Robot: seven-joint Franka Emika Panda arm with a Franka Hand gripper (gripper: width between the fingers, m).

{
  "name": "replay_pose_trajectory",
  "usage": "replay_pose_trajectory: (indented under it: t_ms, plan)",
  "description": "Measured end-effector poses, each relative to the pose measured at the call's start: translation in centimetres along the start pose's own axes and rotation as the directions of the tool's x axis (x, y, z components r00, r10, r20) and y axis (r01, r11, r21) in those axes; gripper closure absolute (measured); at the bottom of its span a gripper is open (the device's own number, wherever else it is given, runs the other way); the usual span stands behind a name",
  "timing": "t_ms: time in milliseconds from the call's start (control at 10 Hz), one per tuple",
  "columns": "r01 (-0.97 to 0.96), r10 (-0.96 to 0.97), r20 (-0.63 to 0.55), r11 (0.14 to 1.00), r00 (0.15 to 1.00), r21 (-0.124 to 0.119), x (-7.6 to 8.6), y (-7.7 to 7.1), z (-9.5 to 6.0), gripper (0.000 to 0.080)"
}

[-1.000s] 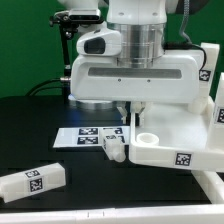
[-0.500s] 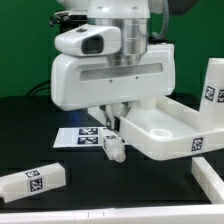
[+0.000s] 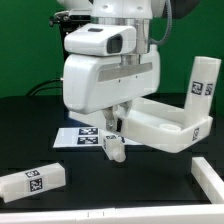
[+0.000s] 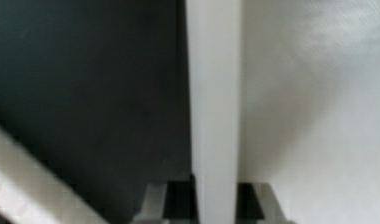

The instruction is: Assemble desk

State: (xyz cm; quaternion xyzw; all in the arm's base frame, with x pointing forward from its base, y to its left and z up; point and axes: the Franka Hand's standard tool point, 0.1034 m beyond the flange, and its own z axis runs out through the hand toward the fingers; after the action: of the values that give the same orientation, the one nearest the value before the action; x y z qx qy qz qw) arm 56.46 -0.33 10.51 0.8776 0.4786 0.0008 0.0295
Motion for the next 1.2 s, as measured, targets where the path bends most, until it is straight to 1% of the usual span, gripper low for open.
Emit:
replay_pose_trajectory:
  t_ms: [100,300,400,500,600,700,800,900,1200]
  plan:
    - [0.08,-0.08,-0.01,0.997,0.997,-0.009,0.4,0.7,-0.3,0.0754]
    - [0.19,-0.19,0.013,0.982,0.982,-0.012,-0.2,0.7,0.0,0.0754]
    - [0.211,-0.211,0.021,0.977,0.977,-0.013,-0.4,0.9,0.1,0.0754]
    - [0.272,-0.271,0.025,0.962,0.962,-0.02,0.1,2.2,0.5,0.0754]
    - [0.284,-0.283,0.02,0.958,0.959,-0.041,1.7,3.9,0.7,0.0754]
    - [0.292,-0.292,0.01,0.955,0.956,-0.057,3.6,4.5,0.7,0.0754]
    - [0.298,-0.298,0.004,0.953,0.954,-0.063,4.7,4.6,1.0,0.0754]
    - [0.272,-0.272,0.003,0.96,0.962,-0.062,4.9,4.3,1.5,0.0754]
    - [0.26,-0.26,0.01,0.964,0.966,-0.061,4.4,4.6,1.6,0.0754]
